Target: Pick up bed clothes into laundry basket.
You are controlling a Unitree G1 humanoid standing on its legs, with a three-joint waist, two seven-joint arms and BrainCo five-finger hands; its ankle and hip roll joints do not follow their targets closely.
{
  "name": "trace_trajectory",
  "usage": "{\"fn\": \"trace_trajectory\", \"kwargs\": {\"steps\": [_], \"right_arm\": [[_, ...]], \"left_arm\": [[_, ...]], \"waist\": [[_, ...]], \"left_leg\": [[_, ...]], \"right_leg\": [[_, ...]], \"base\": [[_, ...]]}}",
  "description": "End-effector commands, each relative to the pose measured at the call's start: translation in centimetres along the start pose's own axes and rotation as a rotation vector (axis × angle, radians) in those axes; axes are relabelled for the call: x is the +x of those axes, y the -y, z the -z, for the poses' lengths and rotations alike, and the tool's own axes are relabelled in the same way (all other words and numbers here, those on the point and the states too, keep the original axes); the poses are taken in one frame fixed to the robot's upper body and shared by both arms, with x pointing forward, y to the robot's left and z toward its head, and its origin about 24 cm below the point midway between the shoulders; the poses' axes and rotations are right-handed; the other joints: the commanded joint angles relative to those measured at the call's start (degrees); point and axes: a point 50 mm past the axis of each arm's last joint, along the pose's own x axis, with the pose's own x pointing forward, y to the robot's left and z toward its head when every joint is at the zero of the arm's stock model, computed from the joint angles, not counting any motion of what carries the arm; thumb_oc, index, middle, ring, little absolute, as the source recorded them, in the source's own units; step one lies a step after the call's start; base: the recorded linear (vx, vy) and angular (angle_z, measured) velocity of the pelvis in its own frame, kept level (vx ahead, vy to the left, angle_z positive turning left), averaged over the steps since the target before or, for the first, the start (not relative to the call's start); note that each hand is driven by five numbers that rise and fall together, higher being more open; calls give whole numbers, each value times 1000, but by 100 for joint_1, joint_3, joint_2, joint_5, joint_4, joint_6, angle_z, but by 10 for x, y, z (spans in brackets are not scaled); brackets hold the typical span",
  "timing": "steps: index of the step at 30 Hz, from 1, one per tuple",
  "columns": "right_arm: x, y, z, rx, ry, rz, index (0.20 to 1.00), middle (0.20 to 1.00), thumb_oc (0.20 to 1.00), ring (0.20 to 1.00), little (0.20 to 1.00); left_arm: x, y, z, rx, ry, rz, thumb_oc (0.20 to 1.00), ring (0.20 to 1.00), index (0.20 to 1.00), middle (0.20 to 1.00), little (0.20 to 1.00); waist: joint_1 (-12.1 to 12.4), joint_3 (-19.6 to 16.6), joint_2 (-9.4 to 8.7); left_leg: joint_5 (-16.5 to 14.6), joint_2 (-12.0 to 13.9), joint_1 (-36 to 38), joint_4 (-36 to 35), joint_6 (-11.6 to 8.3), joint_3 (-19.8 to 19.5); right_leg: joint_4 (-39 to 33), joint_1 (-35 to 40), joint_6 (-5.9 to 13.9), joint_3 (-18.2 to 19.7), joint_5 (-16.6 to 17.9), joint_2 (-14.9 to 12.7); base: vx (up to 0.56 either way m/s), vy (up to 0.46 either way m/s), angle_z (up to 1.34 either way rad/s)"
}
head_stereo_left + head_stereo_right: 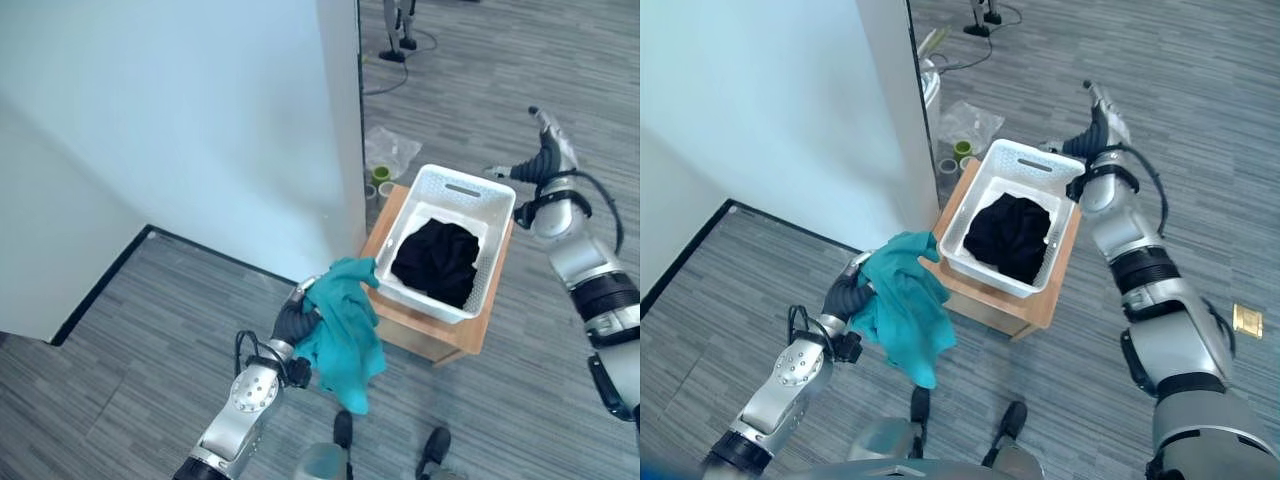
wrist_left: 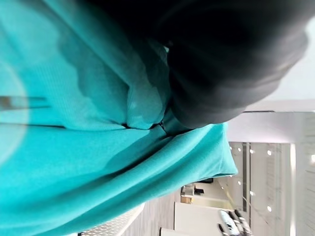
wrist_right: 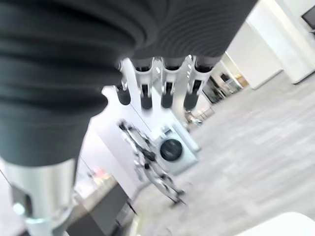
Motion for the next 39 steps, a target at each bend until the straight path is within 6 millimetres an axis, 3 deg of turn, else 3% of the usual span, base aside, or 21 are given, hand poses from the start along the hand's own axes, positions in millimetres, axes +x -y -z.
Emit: {"fn": "trace_trajectory", "kwargs": {"steps": [1, 2, 3, 6, 8, 9, 10, 12, 13, 15, 18, 20, 22, 23, 24, 26, 30, 33, 39], "right_arm": [[-3, 25, -17, 38, 123, 143, 1000, 1000, 1000, 1000, 1000], [-4, 25, -16, 36, 119, 143, 1000, 1000, 1000, 1000, 1000], [-14, 18, -10, -1, 121, 104, 1000, 1000, 1000, 1000, 1000], [-56, -18, 25, -38, 31, -54, 1000, 1000, 1000, 1000, 1000], [-94, -35, 63, -92, -90, -174, 1000, 1000, 1000, 1000, 1000], [-118, -47, 85, -129, -177, -252, 1000, 1000, 1000, 1000, 1000], [-184, -68, 143, -233, -443, -436, 1000, 1000, 1000, 1000, 1000], [-254, -80, 186, -330, -715, -613, 1000, 1000, 1000, 1000, 1000], [-253, -80, 186, -328, -714, -612, 1000, 1000, 1000, 1000, 1000], [-326, -82, 207, -368, -946, -789, 1000, 1000, 1000, 1000, 1000], [-427, -61, 214, -340, -1288, -925, 1000, 1000, 1000, 1000, 1000], [-437, -55, 215, -350, -1325, -937, 1000, 1000, 1000, 1000, 1000], [-489, -31, 209, -325, -1528, -921, 1000, 1000, 1000, 1000, 1000], [-489, -32, 209, -323, -1528, -920, 1000, 1000, 1000, 1000, 1000], [-502, -30, 204, -312, -1558, -937, 1000, 1000, 1000, 1000, 1000], [-510, -31, 200, -289, -1578, -942, 1000, 1000, 1000, 1000, 1000], [-497, -54, 194, -200, -1527, -929, 1000, 1000, 1000, 1000, 1000], [-485, -69, 191, -134, -1497, -894, 1000, 1000, 1000, 1000, 1000], [-471, -80, 191, -100, -1442, -879, 1000, 1000, 1000, 1000, 1000]], "left_arm": [[19, 9, -50, 54, 259, 21, 200, 200, 200, 200, 200], [19, 9, -49, 57, 257, 23, 200, 200, 200, 200, 200], [24, 9, -63, 88, 322, 7, 200, 200, 200, 200, 200], [43, 9, -103, 214, 507, -55, 200, 200, 200, 200, 200], [56, 6, -128, 335, 606, -113, 200, 200, 200, 200, 200], [61, 2, -137, 390, 634, -134, 200, 200, 200, 200, 200], [74, -2, -156, 479, 685, -169, 200, 200, 200, 200, 200], [84, -6, -170, 561, 714, -181, 200, 200, 200, 200, 200], [84, -6, -170, 563, 716, -182, 200, 200, 200, 200, 200], [93, -10, -183, 632, 741, -220, 200, 200, 200, 200, 200], [111, -25, -192, 751, 711, -314, 200, 200, 200, 200, 200], [117, -28, -196, 803, 701, -336, 200, 200, 200, 200, 200], [142, -58, -203, 1092, 570, -466, 200, 200, 200, 200, 200], [142, -58, -203, 1093, 572, -465, 200, 200, 200, 200, 200], [149, -67, -198, 1196, 501, -488, 200, 200, 200, 200, 200], [161, -82, -187, 1405, 355, -499, 200, 200, 200, 200, 200], [166, -115, -184, 1622, 140, -570, 200, 200, 200, 200, 200], [167, -118, -197, 1758, 138, -599, 200, 200, 200, 200, 200], [172, -112, -203, 1907, 143, -571, 200, 200, 200, 200, 200]], "waist": [[-263, -244, -319], [-243, -241, -328], [-350, -233, -284], [-654, -242, -152], [-894, -240, -63], [-984, -232, -17], [-1162, -217, 46], [-1271, -207, 82], [-1267, -209, 72], [-1385, -192, 88], [-1650, -182, 81], [-1707, -174, 82], [-2056, -110, 93], [-2042, -120, 86], [-2122, -109, 85], [-2213, -96, 40], [-2286, -32, -121], [-2258, 23, -230], [-2239, 89, -285]], "left_leg": [[-227, 113, -33, 25, -323, 24], [-232, 115, -17, 25, -323, 29], [-287, 114, 78, 25, -309, 59], [-371, 69, 303, 25, -248, 213], [-452, 54, 424, 25, -227, 314], [-471, 50, 472, 25, -219, 373], [-499, 31, 550, 25, -206, 467], [-494, 29, 571, 25, -214, 527], [-473, 26, 549, 25, -210, 533], [-458, 11, 544, 25, -212, 585], [-432, -10, 536, 25, -224, 667], [-420, -12, 520, 25, -225, 694], [-412, 2, 486, 25, -256, 822], [-392, 0, 460, 25, -254, 830], [-398, 10, 467, 25, -266, 866], [-357, 49, 426, 25, -292, 952], [-320, 173, 411, 25, -347, 1227], [-316, 238, 445, 25, -370, 1354], [-319, 255, 416, 25, -368, 1386]], "right_leg": [[128, 1001, 986, -192, -186, -984], [129, 1014, 986, -188, -187, -984], [152, 1042, 993, -147, -209, -998], [192, 1036, 998, -7, -188, -1047], [220, 1025, 998, 34, -177, -1086], [215, 1019, 998, 29, -151, -1106], [191, 1026, 998, 22, -80, -1127], [176, 1006, 998, 32, 23, -1150], [170, 983, 998, 39, 44, -1153], [157, 944, 998, 61, 141, -1173], [161, 869, 998, 125, 276, -1194], [166, 833, 998, 154, 310, -1188], [178, 689, 998, 254, 448, -1145], [174, 659, 998, 264, 467, -1147], [178, 647, 998, 273, 485, -1127], [189, 551, 998, 308, 546, -1082], [207, 355, 998, 375, 679, -969], [210, 331, 998, 316, 726, -953], [212, 304, 998, 199, 714, -966]], "base": [[2, 44, -13], [-1, 35, -11], [-9, 52, -25], [-17, 88, -20], [-6, 71, -25], [8, 61, -25], [-14, 36, -29], [-15, 13, -30], [-12, 5, -45], [-19, 11, -56], [11, 18, -29], [-6, 28, -12], [-23, 58, -19], [-11, 44, -40], [-7, 24, -49], [-10, 36, -66], [-22, 13, -47], [-14, -6, -26], [0, 16, 0]]}}
